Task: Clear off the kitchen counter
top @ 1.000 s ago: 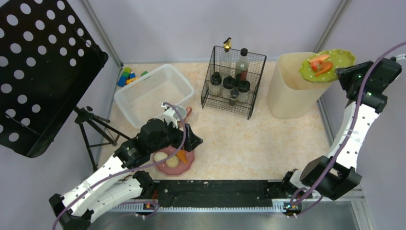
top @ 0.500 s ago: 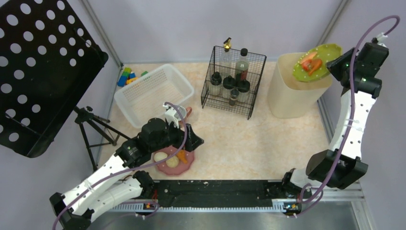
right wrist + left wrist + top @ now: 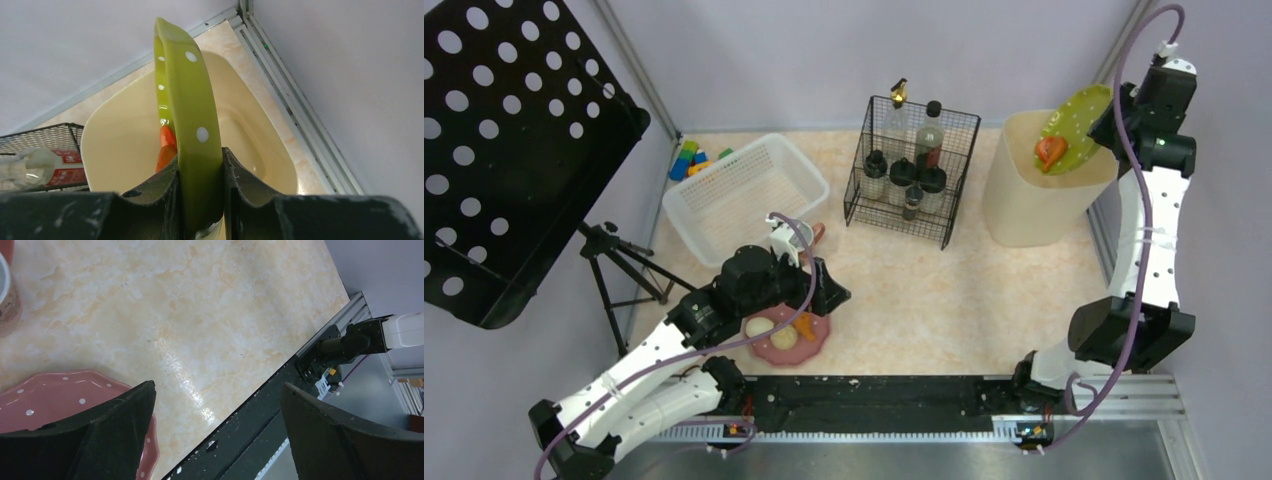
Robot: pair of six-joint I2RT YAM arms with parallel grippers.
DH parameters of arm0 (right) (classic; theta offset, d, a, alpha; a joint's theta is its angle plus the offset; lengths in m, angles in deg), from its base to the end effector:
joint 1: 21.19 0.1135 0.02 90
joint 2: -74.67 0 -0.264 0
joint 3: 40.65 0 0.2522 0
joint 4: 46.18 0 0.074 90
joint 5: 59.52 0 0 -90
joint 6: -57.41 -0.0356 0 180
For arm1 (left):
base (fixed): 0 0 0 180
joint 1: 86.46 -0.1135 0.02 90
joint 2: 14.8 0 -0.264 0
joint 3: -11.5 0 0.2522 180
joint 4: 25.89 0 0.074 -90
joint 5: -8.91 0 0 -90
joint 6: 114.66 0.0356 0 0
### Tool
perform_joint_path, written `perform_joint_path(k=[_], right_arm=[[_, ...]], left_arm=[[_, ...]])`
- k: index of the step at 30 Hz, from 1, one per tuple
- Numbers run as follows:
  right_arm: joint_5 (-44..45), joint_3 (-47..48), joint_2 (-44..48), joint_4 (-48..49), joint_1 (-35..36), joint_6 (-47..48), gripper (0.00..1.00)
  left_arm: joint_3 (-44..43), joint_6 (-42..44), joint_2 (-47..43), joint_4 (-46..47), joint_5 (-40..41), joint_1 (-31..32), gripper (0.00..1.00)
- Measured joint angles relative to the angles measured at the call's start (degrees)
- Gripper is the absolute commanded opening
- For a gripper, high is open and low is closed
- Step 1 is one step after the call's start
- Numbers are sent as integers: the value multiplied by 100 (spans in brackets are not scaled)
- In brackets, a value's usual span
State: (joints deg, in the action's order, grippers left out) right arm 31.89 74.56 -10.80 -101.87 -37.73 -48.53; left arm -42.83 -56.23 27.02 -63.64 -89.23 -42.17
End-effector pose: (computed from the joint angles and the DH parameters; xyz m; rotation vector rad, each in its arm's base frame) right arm 0.3033 -0.0910 0.4538 0.5809 1.9385 -0.0315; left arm 0.1169 -0.1211 0.2976 0.3340 2.1226 -0.9572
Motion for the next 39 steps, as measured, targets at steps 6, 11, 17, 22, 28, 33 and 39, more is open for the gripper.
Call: perform_joint_path(k=[6, 11, 17, 22, 28, 33, 39], right_arm=[[535, 31, -22, 24, 378, 573, 0], [1224, 31, -22, 197, 761, 1224, 0], [2100, -24, -13, 850, 1421, 2470, 0], [2350, -221, 72, 1467, 1749, 3104, 0], [2524, -240, 157, 1731, 1762, 3381, 0], [2540, -243, 326, 1755, 1762, 3327, 0], [2044, 136, 575, 1506, 1759, 2736, 0]], left_arm=[[0, 0, 59, 0, 0, 0, 99], [0, 0, 109, 4, -2, 0, 99], [0, 2, 188, 7, -28, 0, 99], [0, 2, 299, 4, -66, 0, 99], [0, 4, 372, 4, -63, 0, 99], [0, 2, 382, 4, -63, 0, 99], [0, -2, 380, 2, -61, 0, 99]])
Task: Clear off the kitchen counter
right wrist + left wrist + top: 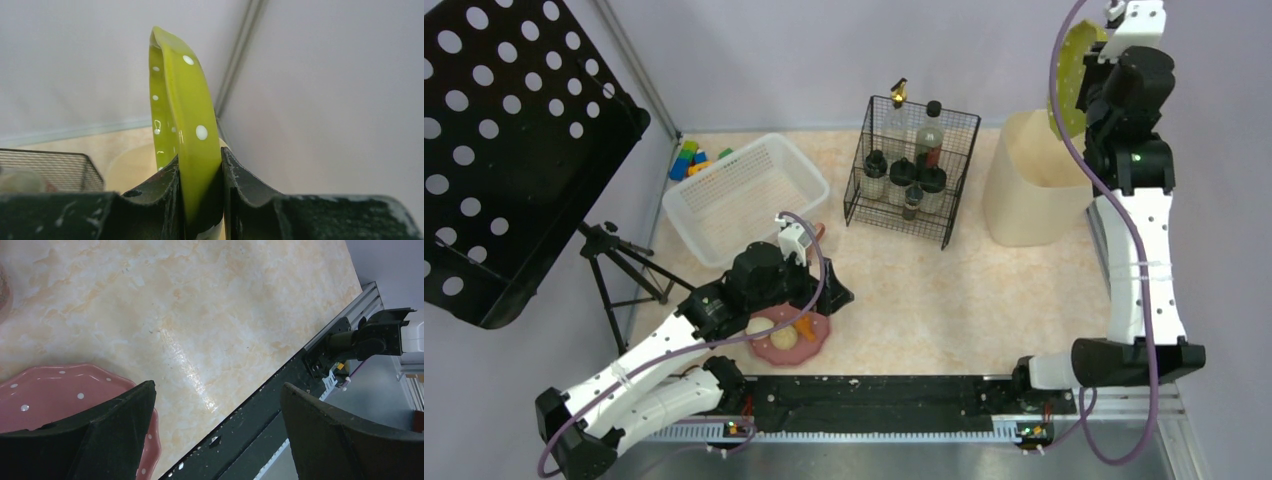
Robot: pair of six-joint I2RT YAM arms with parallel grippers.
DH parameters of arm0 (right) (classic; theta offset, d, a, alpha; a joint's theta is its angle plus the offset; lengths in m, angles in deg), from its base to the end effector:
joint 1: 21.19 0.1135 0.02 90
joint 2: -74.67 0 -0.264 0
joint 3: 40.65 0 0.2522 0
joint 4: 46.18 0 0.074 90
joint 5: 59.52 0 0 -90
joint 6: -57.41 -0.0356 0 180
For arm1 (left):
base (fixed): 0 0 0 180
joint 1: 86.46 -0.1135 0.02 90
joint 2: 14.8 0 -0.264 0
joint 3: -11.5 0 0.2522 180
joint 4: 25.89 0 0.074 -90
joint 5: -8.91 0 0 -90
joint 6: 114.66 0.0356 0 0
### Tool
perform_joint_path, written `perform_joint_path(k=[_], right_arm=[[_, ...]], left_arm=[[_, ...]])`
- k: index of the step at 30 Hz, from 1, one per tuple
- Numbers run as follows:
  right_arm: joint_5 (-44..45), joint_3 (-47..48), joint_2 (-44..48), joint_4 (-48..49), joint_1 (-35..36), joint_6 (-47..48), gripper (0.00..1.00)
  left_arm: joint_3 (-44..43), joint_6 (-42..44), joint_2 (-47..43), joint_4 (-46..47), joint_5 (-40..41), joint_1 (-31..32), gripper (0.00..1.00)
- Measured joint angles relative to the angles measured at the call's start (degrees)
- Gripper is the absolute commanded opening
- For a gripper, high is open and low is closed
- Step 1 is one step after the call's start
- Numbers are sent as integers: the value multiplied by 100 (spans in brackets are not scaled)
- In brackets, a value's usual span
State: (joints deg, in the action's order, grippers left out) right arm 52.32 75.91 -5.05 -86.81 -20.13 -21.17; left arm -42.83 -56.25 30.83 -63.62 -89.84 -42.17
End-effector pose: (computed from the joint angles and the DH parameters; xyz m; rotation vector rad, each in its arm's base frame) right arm 0.2817 -0.0080 0.5174 0.1151 1.6472 -0.4495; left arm 0.1252 -0.1297 0.2874 0.3444 2.1920 -0.9361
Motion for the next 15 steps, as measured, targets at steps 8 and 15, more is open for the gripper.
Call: perform_joint_path(k=[8, 15], right_arm=[[-1528, 341, 684, -254, 0, -1325, 0], [-3318, 94, 957, -210, 0, -2815, 0]], left_arm=[[-149, -79, -59, -87, 68, 0, 99], [-599, -162, -245, -94, 245, 0, 99]])
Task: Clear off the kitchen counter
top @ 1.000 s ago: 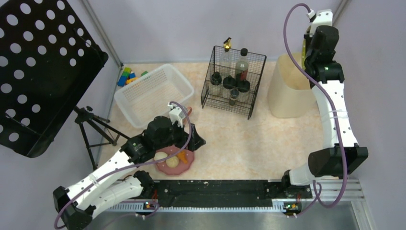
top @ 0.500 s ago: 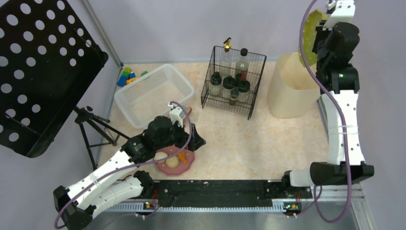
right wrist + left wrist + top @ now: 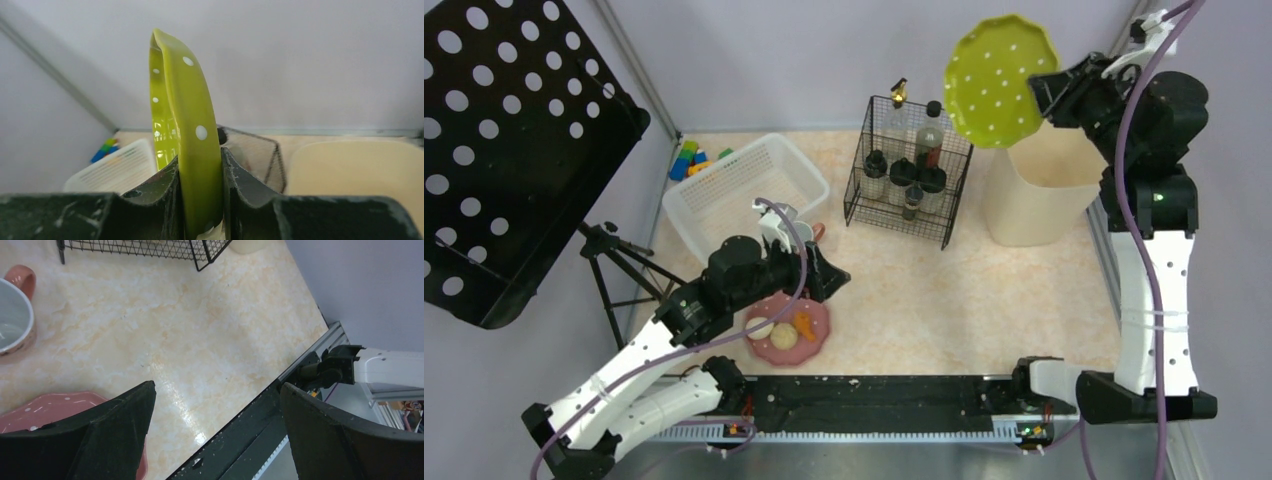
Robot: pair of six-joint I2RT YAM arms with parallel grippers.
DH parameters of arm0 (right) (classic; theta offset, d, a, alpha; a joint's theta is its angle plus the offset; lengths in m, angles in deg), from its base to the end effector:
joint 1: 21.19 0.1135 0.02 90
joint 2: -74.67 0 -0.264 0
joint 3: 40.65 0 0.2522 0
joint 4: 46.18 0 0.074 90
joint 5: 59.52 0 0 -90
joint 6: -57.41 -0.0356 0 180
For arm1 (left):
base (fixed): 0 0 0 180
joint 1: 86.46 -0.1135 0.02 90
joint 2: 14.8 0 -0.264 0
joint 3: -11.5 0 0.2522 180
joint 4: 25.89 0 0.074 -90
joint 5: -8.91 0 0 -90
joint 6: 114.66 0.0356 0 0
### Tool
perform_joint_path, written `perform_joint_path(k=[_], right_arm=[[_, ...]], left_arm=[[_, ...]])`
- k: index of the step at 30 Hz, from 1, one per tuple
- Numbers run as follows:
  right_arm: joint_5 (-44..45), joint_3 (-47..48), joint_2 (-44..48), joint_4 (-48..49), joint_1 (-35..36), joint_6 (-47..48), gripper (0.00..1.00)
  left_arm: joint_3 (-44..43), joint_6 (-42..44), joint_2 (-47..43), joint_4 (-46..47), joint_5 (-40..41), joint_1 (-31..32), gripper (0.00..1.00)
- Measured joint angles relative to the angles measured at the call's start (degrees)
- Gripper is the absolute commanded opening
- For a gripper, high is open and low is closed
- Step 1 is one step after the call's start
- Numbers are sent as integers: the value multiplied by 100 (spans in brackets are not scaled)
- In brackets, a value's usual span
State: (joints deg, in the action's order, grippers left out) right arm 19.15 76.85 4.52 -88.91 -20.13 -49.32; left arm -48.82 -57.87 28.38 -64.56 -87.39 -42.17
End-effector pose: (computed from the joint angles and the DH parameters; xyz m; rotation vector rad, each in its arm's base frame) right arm 0.2096 0.0109 0.5561 0.0446 1.5038 0.3973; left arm 0.1191 -0.1217 0.3283 0.2782 2.0617 -0.9747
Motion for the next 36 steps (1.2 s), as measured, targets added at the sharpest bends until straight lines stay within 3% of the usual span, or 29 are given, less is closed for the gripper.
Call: perform_joint_path(k=[6, 14, 22, 36], right_arm=[[-1237, -1349, 225, 466, 192, -949, 0], [-1580, -2848, 365, 859, 1473, -1438, 0], [-1882, -4190, 612, 2096, 2350, -2033, 0], [-2422, -4990, 946, 3353, 2546, -2826, 0]], left_arm=[[-216, -177, -313, -7, 481, 0, 99], [-219, -614, -625, 136, 994, 0, 99], [17, -1027, -745, 540, 1178, 0, 99], [262, -1534, -267, 942, 975, 0, 98]])
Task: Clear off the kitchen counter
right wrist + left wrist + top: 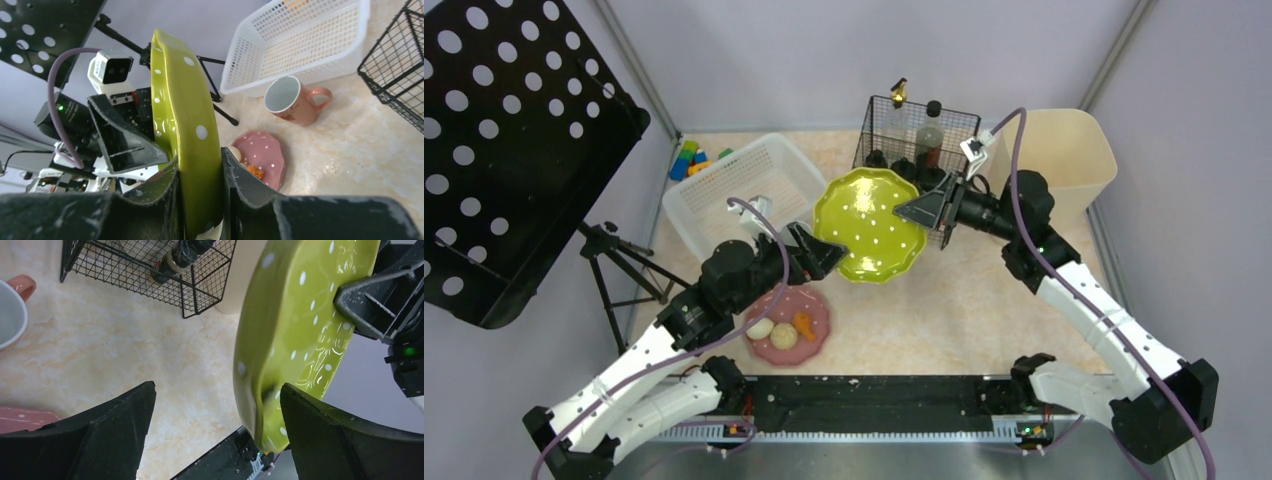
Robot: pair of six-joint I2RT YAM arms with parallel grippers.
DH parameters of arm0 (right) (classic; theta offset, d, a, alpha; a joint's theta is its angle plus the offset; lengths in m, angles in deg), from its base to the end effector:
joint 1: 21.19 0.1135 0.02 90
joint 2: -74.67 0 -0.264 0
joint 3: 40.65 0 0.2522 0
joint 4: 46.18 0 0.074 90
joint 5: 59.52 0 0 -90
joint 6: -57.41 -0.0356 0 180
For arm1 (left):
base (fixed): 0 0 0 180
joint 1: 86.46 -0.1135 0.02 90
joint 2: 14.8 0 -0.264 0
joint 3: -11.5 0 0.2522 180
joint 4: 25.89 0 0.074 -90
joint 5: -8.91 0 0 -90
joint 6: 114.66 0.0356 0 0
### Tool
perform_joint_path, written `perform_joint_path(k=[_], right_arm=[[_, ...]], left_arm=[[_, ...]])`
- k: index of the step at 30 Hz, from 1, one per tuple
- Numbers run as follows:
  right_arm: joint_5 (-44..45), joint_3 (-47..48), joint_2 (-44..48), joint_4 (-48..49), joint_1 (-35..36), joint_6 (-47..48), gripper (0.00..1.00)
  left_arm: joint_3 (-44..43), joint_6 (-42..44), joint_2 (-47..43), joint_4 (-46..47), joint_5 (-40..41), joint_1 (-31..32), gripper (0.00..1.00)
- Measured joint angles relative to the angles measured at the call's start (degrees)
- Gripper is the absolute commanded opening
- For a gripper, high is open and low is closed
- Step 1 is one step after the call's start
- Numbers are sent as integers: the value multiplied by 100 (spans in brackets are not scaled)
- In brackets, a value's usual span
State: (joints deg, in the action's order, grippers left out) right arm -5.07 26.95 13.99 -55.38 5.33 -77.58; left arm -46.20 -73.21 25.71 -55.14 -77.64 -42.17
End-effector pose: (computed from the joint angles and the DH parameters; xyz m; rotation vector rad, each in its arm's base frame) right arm 0.2091 0.1275 0.3700 -0.2486 1.7946 1.4227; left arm 0.1213 -0.1153 0.3366 -0.1182 1.9181 -1.0859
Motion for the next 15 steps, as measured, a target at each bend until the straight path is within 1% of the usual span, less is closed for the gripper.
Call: perform_joint_path(k=[5, 8, 12, 15], right_arm=[[-184, -269, 173, 350, 83, -234, 0], [-271, -476, 181, 557, 138, -415, 0], [-321, -667, 181, 643, 186, -557, 0], [-330, -695, 181, 660, 199, -586, 0]], left_arm=[[105, -111, -2, 337, -83, 0, 96], [214, -181, 0, 579, -166, 0, 93], [350, -284, 9, 861, -374, 0, 82], [400, -332, 33, 1073, -503, 0, 72]])
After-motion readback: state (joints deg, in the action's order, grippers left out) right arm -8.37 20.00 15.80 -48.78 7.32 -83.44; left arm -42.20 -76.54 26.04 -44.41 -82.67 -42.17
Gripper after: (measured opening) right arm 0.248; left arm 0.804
